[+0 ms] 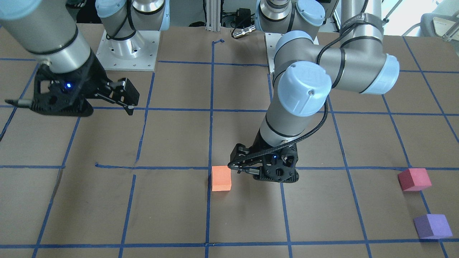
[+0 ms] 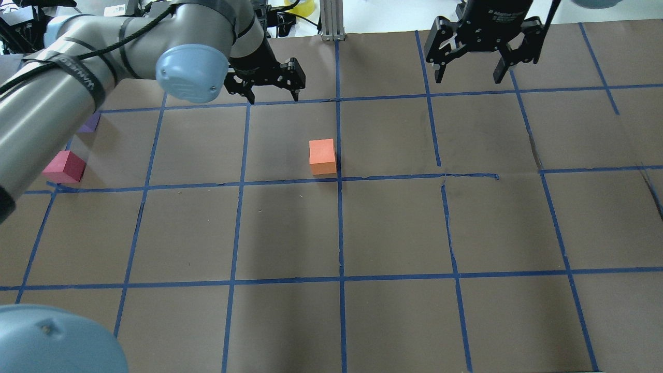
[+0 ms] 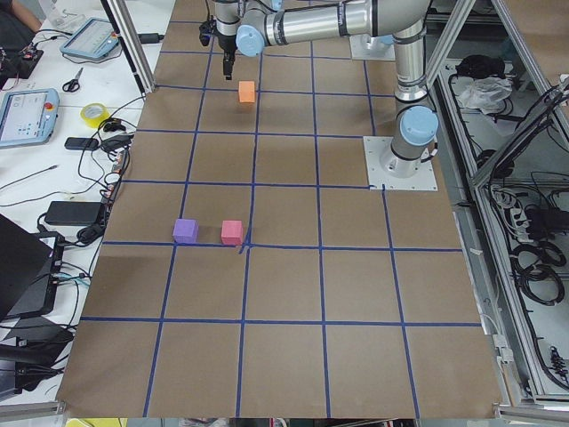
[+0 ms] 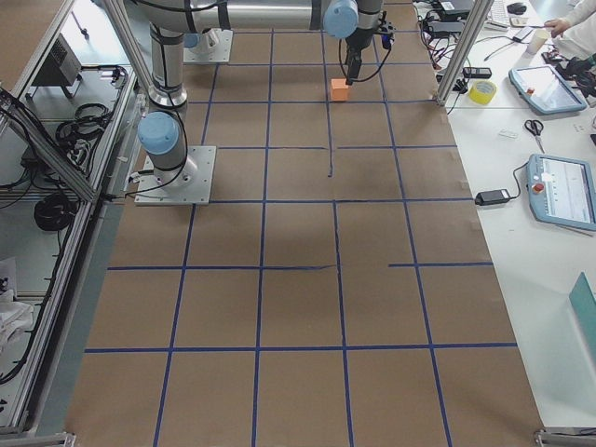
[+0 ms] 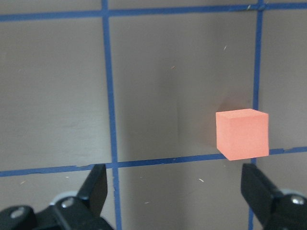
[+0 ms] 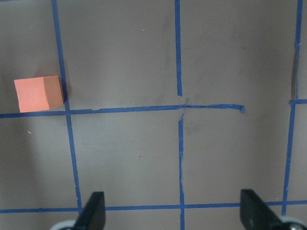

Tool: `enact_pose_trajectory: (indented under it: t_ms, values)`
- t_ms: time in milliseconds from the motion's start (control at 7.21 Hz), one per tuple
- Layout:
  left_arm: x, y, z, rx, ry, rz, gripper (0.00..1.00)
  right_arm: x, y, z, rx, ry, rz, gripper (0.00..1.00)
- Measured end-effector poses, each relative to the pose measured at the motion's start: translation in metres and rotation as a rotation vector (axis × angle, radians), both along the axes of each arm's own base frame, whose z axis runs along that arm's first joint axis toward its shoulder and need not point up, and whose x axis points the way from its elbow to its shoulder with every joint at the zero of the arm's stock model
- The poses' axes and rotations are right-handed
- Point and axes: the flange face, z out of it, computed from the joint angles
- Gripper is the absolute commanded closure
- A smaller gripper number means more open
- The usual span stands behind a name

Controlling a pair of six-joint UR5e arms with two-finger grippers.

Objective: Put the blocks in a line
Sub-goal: 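Reach the left gripper over the orange cube and lower onto it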

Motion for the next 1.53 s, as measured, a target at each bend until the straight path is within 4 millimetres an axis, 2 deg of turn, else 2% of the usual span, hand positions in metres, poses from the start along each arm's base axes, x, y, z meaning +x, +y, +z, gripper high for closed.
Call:
enact_pose_trajectory:
  t_ms: [139, 416, 832, 1248, 1387, 1526]
  values:
    - [-0.028, 0.002, -0.022, 0.024, -0.023, 0.023, 0.0, -0.002, 0.018, 0.009, 0.0, 0.002, 0.001, 0.0]
    - [-0.06, 0.005, -0.073, 0.082, -0.084, 0.032, 0.0, -0.005, 0.03, -0.007, 0.017, -0.001, -0.002, 0.0]
    - [-0.073, 0.003, -0.125, 0.144, -0.11, 0.032, 0.0, -0.008, 0.025, -0.008, -0.049, 0.008, 0.014, 0.0]
    - [-0.077, 0.0, -0.16, 0.173, -0.12, 0.012, 0.0, -0.009, 0.026, -0.009, -0.047, 0.01, 0.018, 0.0]
    - [-0.077, 0.0, -0.165, 0.175, -0.122, 0.009, 0.12, -0.008, 0.028, -0.008, -0.049, 0.01, 0.019, 0.0]
    - [-0.077, 0.0, -0.169, 0.172, -0.123, 0.007, 0.34, -0.008, 0.03, -0.007, -0.05, 0.01, 0.021, 0.0]
